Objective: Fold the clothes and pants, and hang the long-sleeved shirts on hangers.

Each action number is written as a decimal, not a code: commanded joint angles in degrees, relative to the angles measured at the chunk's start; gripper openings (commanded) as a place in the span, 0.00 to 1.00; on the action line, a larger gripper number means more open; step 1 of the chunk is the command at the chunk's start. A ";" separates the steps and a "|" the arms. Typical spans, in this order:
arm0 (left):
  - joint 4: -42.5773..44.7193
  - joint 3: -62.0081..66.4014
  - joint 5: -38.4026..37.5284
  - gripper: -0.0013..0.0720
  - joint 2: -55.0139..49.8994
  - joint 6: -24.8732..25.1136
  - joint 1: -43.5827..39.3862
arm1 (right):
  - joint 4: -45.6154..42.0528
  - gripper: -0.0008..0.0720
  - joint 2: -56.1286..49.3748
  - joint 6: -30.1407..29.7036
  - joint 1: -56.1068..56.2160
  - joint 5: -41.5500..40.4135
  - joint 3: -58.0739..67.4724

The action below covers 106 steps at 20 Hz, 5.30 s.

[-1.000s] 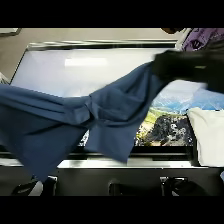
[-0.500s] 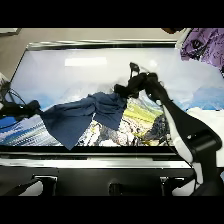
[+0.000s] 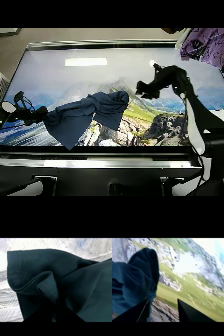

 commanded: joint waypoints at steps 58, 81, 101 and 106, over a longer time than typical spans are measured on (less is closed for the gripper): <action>12.15 46.93 -7.78 0.04 -28.00 0.81 -6.40 | -3.61 0.05 -9.70 7.98 3.65 25.99 14.38; -5.57 13.51 -19.39 0.76 2.73 2.43 15.58 | 20.98 0.58 26.14 -20.00 -7.93 6.27 -49.66; -5.75 9.66 -18.80 0.75 2.36 6.69 17.88 | 33.07 0.08 19.26 -21.35 6.60 23.98 -57.07; -13.27 2.14 -16.46 0.75 2.03 18.38 26.97 | 29.49 0.05 25.16 -18.95 6.54 24.94 -55.87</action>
